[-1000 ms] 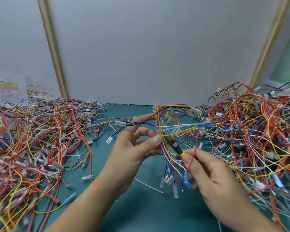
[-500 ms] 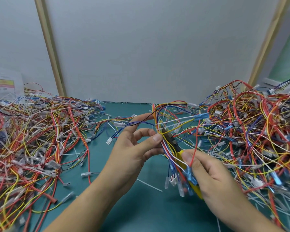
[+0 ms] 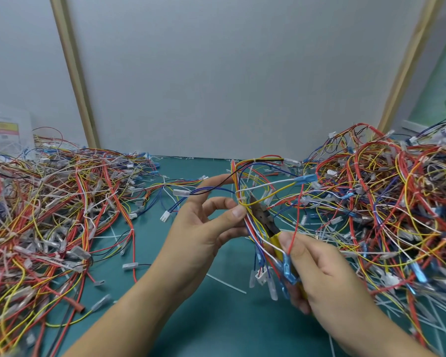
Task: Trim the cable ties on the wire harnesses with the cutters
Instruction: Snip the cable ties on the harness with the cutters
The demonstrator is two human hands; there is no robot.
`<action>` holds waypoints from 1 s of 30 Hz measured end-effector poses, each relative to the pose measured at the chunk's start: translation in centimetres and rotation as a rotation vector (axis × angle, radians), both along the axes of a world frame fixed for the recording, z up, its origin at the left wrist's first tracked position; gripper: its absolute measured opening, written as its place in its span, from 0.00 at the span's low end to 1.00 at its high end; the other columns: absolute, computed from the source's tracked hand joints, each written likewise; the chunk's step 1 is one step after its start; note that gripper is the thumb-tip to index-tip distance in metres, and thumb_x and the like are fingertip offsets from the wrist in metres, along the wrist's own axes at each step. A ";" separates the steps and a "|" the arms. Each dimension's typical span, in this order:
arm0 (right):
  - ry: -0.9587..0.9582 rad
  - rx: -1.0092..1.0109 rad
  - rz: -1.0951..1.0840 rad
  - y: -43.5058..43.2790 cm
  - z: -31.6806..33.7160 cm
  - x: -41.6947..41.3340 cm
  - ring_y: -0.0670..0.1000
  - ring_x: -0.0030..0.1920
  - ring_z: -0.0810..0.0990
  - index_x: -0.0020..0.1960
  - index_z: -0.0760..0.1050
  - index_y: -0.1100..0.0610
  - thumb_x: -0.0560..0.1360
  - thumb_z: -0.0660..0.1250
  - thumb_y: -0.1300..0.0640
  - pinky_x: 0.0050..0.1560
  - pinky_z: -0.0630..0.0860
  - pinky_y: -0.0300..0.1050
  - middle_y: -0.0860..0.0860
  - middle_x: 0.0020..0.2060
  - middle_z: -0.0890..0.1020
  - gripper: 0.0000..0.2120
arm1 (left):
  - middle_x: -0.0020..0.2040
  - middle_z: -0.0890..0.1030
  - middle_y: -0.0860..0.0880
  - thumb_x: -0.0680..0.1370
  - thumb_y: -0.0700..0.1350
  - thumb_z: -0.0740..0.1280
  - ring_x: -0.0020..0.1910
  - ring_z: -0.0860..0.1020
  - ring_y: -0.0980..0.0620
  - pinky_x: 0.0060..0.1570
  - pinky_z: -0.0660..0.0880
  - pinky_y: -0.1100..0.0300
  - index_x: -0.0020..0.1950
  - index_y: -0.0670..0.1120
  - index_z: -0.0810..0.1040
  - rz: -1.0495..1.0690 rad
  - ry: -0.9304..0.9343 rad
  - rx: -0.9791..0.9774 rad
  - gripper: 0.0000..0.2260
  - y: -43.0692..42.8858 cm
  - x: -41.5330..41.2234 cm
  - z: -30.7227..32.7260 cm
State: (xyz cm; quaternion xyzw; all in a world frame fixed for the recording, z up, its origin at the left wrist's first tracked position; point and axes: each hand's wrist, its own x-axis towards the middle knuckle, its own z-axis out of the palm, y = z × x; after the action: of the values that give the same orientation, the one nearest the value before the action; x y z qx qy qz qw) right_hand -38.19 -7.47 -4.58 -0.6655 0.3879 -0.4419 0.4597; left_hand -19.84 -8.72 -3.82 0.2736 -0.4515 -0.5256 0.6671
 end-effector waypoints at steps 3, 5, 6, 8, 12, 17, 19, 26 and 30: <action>-0.053 0.101 -0.017 -0.1 0.3 0.0 0.54 0.26 0.68 0.43 0.78 0.54 0.69 0.64 0.35 0.22 0.66 0.43 0.55 0.26 0.70 0.22 | 0.43 0.77 0.45 0.71 0.35 0.72 0.39 0.81 0.48 0.41 0.80 0.59 0.63 0.44 0.78 0.012 -0.006 -0.001 0.21 0.0 0.2 0.1; -0.088 0.126 -0.019 -0.3 0.5 0.0 0.54 0.28 0.72 0.44 0.82 0.52 0.71 0.66 0.36 0.23 0.70 0.44 0.55 0.29 0.75 0.19 | 0.43 0.77 0.45 0.70 0.35 0.71 0.39 0.81 0.48 0.40 0.79 0.60 0.62 0.43 0.78 0.018 -0.006 0.011 0.20 0.0 0.3 0.1; -0.121 0.132 -0.012 -0.3 0.6 -0.1 0.52 0.28 0.73 0.45 0.83 0.52 0.72 0.67 0.37 0.24 0.72 0.43 0.53 0.31 0.77 0.19 | 0.43 0.77 0.44 0.70 0.34 0.70 0.38 0.81 0.48 0.40 0.79 0.59 0.60 0.42 0.78 0.021 -0.005 0.022 0.18 -0.1 0.4 0.1; -0.179 0.136 -0.008 -0.5 0.8 -0.3 0.49 0.30 0.75 0.47 0.84 0.53 0.68 0.68 0.38 0.27 0.75 0.42 0.49 0.32 0.78 0.20 | 0.45 0.77 0.43 0.68 0.34 0.70 0.39 0.80 0.49 0.37 0.79 0.59 0.56 0.42 0.79 0.034 -0.006 0.049 0.16 -0.2 0.5 0.1; -0.248 0.078 -0.106 -1.1 0.6 -0.6 0.50 0.34 0.74 0.48 0.81 0.58 0.66 0.67 0.39 0.32 0.78 0.43 0.50 0.34 0.77 0.23 | 0.47 0.79 0.43 0.66 0.33 0.69 0.40 0.80 0.49 0.35 0.79 0.59 0.53 0.39 0.78 0.021 -0.037 0.071 0.16 -0.2 0.6 0.3; -0.267 -0.001 -0.259 -1.6 0.7 -1.2 0.53 0.37 0.73 0.48 0.81 0.57 0.68 0.67 0.41 0.43 0.72 0.56 0.52 0.35 0.76 0.20 | 0.43 0.80 0.45 0.66 0.32 0.67 0.35 0.80 0.48 0.35 0.80 0.58 0.51 0.38 0.75 -0.026 -0.105 0.050 0.14 0.0 0.0 0.2; -0.176 0.066 -0.200 -1.7 0.7 -1.1 0.50 0.34 0.73 0.44 0.81 0.54 0.71 0.69 0.44 0.36 0.75 0.49 0.51 0.34 0.76 0.13 | 0.43 0.79 0.43 0.66 0.31 0.67 0.37 0.81 0.48 0.35 0.80 0.58 0.51 0.37 0.75 0.017 -0.053 0.048 0.14 0.0 0.1 0.4; 0.467 -0.163 -0.097 -1.5 -0.6 -1.1 0.40 0.32 0.74 0.46 0.80 0.48 0.74 0.67 0.41 0.35 0.69 0.32 0.40 0.34 0.79 0.11 | 0.38 0.77 0.45 0.74 0.25 0.60 0.36 0.79 0.50 0.35 0.79 0.60 0.46 0.40 0.75 0.175 0.124 0.032 0.11 -0.5 1.5 1.2; 0.423 -0.168 -0.230 -2.3 -0.3 -1.7 0.40 0.35 0.77 0.44 0.79 0.48 0.74 0.68 0.43 0.37 0.71 0.37 0.38 0.35 0.82 0.09 | 0.36 0.78 0.48 0.74 0.26 0.59 0.34 0.78 0.51 0.35 0.79 0.60 0.45 0.43 0.73 0.208 0.138 0.043 0.12 -0.7 2.1 1.4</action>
State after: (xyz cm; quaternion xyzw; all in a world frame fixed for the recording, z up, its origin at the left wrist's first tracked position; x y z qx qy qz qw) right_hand -39.89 -9.77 -4.87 -0.7306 0.5106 -0.3729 0.2579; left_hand -17.75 -9.38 -2.45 0.2963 -0.3625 -0.4805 0.7415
